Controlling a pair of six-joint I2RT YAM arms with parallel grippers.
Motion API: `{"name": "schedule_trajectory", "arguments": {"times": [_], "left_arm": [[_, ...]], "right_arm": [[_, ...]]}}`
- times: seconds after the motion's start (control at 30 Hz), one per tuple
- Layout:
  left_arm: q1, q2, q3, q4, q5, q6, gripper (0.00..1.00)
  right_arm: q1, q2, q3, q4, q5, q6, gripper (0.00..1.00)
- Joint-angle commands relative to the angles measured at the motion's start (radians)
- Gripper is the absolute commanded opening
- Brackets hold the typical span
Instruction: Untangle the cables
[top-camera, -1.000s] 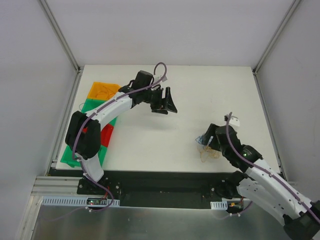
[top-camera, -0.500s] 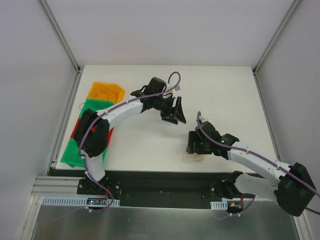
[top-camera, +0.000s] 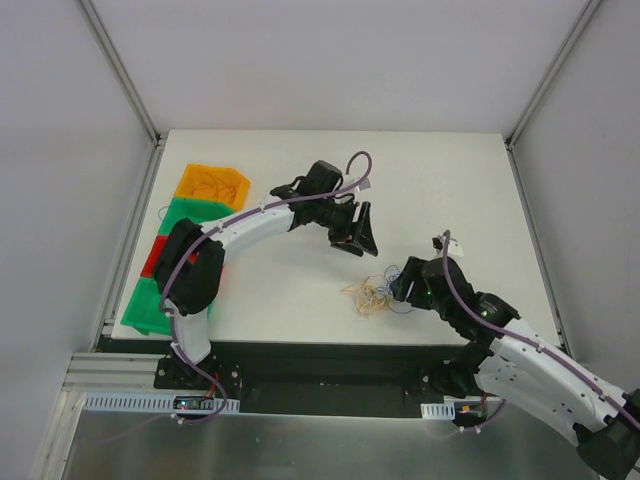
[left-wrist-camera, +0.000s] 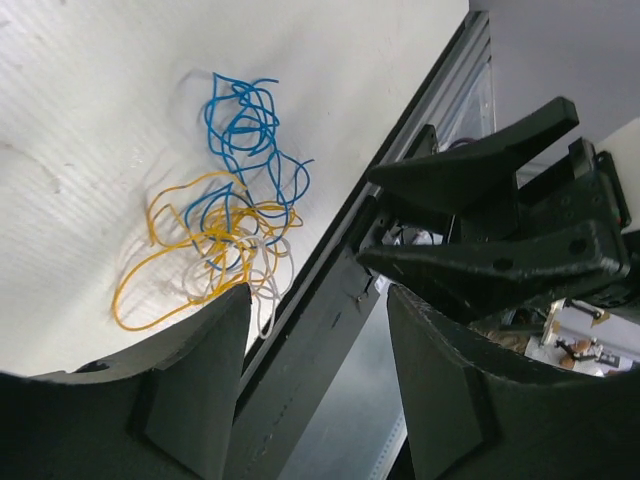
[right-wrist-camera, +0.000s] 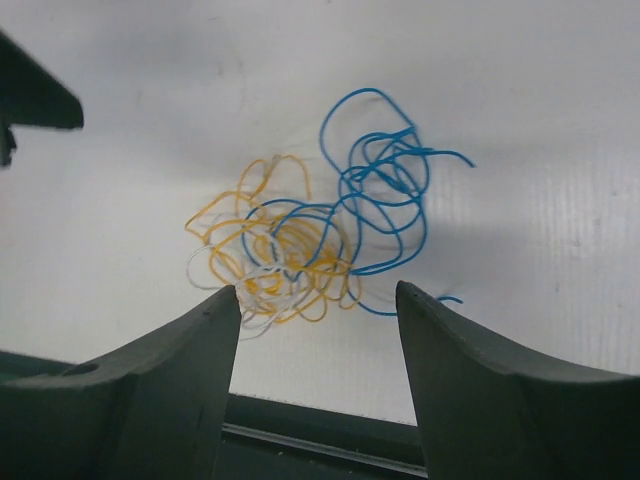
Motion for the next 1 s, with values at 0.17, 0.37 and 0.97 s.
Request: {"name": "schedule_trajectory", "arguments": {"times": [0.17, 0.37, 0.97], "left_arm": [[-0.127, 0.074, 0.035, -0.022, -0.03, 0.015, 0.5], [-0.167, 0.138, 0.039, -0.025, -0.024, -0.004, 0.42], [-0.213, 0.247, 0.055, -0.038, -0.034, -0.019, 0.37]], "right_arm": [[-0.219, 0.027, -0.041, 0.004, -0.056, 0.072, 0.53], [-0.264, 0.14, -0.073, 0.114, -0.293, 0.027, 0.43], [-0.268, 0.127, -0.184, 0.288, -0.237, 0.03, 0.39]]}}
